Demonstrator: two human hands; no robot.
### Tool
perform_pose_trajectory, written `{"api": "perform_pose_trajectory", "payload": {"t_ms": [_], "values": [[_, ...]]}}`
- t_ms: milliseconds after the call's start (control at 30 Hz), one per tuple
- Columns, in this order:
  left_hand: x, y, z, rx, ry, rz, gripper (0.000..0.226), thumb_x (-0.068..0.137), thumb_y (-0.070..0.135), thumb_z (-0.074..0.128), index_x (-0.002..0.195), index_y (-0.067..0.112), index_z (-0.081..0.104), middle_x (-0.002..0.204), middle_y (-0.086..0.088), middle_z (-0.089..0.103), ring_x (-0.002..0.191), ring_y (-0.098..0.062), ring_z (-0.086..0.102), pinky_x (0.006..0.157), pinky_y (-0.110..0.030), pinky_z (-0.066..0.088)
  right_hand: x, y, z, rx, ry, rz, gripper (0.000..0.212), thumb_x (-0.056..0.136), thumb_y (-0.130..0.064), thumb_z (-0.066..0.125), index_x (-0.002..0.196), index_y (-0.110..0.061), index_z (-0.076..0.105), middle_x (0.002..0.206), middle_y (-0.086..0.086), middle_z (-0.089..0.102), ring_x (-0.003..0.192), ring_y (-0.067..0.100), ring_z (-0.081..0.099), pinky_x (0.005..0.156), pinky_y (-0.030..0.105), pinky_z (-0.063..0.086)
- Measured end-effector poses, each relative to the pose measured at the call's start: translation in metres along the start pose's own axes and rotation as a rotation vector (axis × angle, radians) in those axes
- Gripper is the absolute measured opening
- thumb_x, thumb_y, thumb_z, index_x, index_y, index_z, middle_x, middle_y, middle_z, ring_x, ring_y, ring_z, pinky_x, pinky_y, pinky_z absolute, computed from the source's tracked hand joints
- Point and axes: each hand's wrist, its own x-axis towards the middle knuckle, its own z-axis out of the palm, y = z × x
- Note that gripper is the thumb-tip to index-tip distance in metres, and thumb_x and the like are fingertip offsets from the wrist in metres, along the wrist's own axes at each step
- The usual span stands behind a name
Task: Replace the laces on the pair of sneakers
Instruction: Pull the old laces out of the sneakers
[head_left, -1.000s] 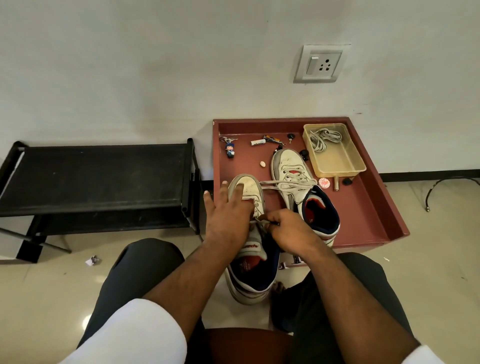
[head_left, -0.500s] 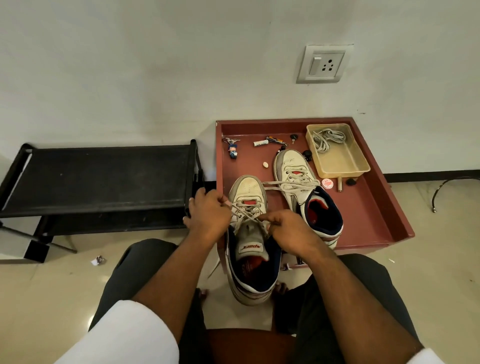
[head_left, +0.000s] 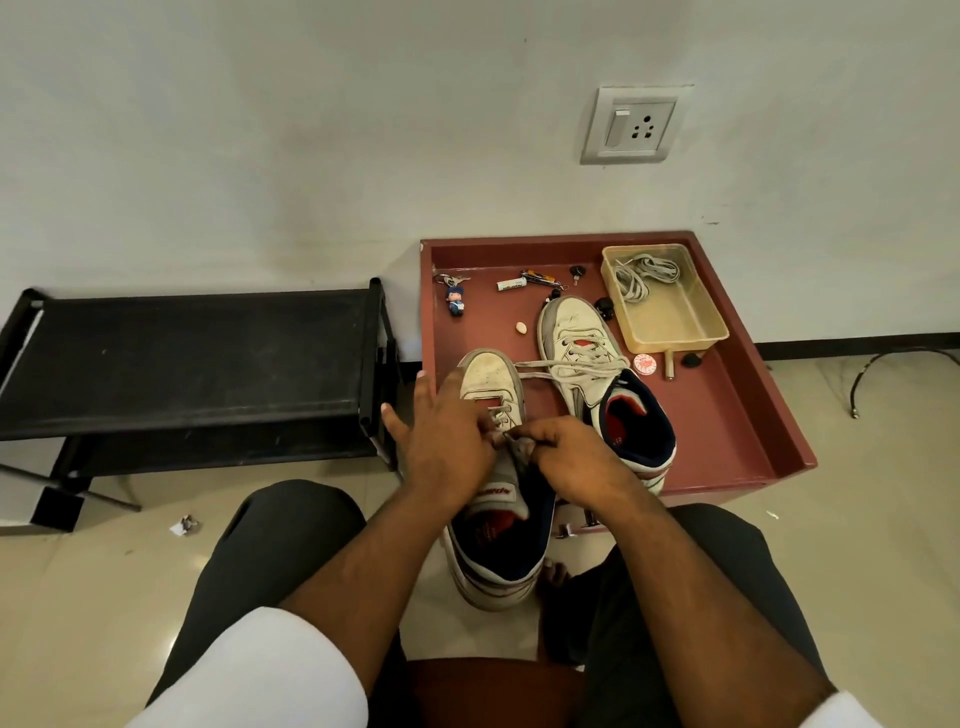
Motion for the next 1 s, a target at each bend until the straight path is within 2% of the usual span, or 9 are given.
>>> {"api": "perform_pose_trajectory", "payload": {"t_ms": [100,167,233,333,433,500,567,667,1000], "values": [[0.011,-0.017,-0.007,-0.337,0.055,-0.208,0.013,0.083,0.027,0.076,0.074,0.032,0.068,0.154,0.009,0.031,0.148,-0.028,0.016,0.113,-0.066,0.013,0.0,0.002,0.0,-0.006,0.002,0.01,0.028,0.099,-0.015,0.051,0.118,-0.021,0.07,0.096,-0.001,0.073,0.085,0.016,0.068,0.077,0.031,0.056],[0.017,-0.031,-0.016,-0.613,0.125,-0.34,0.019,0.084,0.023,0.074,0.068,0.03,0.068,0.138,0.004,0.049,0.128,-0.029,0.048,0.1,-0.063,0.041,0.0,0.004,0.0,0.0,-0.01,0.021,0.029,0.099,-0.015,0.05,0.12,-0.02,0.069,0.097,-0.001,0.073,0.081,0.013,0.067,0.074,0.03,0.056],[0.019,-0.043,-0.028,-0.899,0.259,-0.497,0.018,0.091,0.015,0.067,0.076,0.025,0.069,0.104,-0.002,0.063,0.093,-0.019,0.062,0.085,-0.044,0.055,0.0,0.003,0.0,0.01,-0.018,0.036,0.029,0.099,-0.014,0.049,0.12,-0.021,0.069,0.092,-0.003,0.072,0.067,0.007,0.061,0.06,0.022,0.049],[0.024,-0.059,-0.031,-1.08,0.397,-0.709,0.008,0.095,0.012,0.062,0.101,0.011,0.066,0.095,-0.004,0.061,0.084,-0.014,0.058,0.068,-0.025,0.047,0.0,0.001,0.0,0.036,-0.018,0.051,0.03,0.1,-0.012,0.048,0.12,-0.019,0.068,0.077,-0.007,0.067,0.051,-0.003,0.054,0.047,0.013,0.042],[0.022,-0.047,-0.024,-0.842,0.235,-0.529,0.025,0.089,0.02,0.068,0.11,0.029,0.057,0.135,-0.011,0.049,0.115,-0.025,0.052,0.088,-0.037,0.05,-0.001,0.003,-0.002,0.03,-0.01,0.055,0.032,0.099,-0.009,0.047,0.123,-0.016,0.066,0.065,-0.011,0.057,0.034,-0.007,0.045,0.038,0.009,0.032],[0.016,-0.031,-0.016,-0.474,0.032,-0.28,0.034,0.083,0.033,0.073,0.113,0.039,0.058,0.159,-0.004,0.021,0.146,-0.036,0.016,0.112,-0.063,0.024,-0.002,0.001,-0.003,0.018,-0.011,0.06,0.03,0.099,-0.01,0.048,0.121,-0.018,0.068,0.066,-0.008,0.06,0.036,-0.004,0.046,0.04,0.012,0.035],[0.007,-0.014,-0.013,-0.201,-0.084,-0.094,0.027,0.084,0.045,0.069,0.111,0.044,0.065,0.164,0.003,0.006,0.15,-0.031,-0.008,0.114,-0.064,-0.001,-0.003,-0.001,-0.002,0.008,-0.02,0.051,0.028,0.099,-0.013,0.05,0.115,-0.019,0.071,0.076,-0.003,0.069,0.054,0.002,0.059,0.051,0.022,0.048],[0.003,-0.002,-0.008,0.071,-0.123,-0.024,0.029,0.087,0.052,0.061,0.114,0.044,0.067,0.165,0.001,0.005,0.15,-0.033,-0.011,0.113,-0.066,-0.008,-0.004,-0.001,-0.001,0.012,-0.017,0.053,0.027,0.098,-0.013,0.051,0.111,-0.021,0.073,0.089,0.001,0.074,0.078,0.018,0.068,0.071,0.034,0.056],[0.009,-0.006,-0.011,-0.012,-0.077,0.018,0.008,0.088,0.028,0.069,0.096,0.029,0.069,0.159,0.006,0.021,0.15,-0.03,-0.01,0.112,-0.068,-0.008,-0.004,0.002,0.002,0.067,-0.001,0.044,0.028,0.098,-0.013,0.05,0.104,-0.024,0.074,0.081,0.01,0.073,0.061,0.024,0.058,0.056,0.033,0.048]]}}
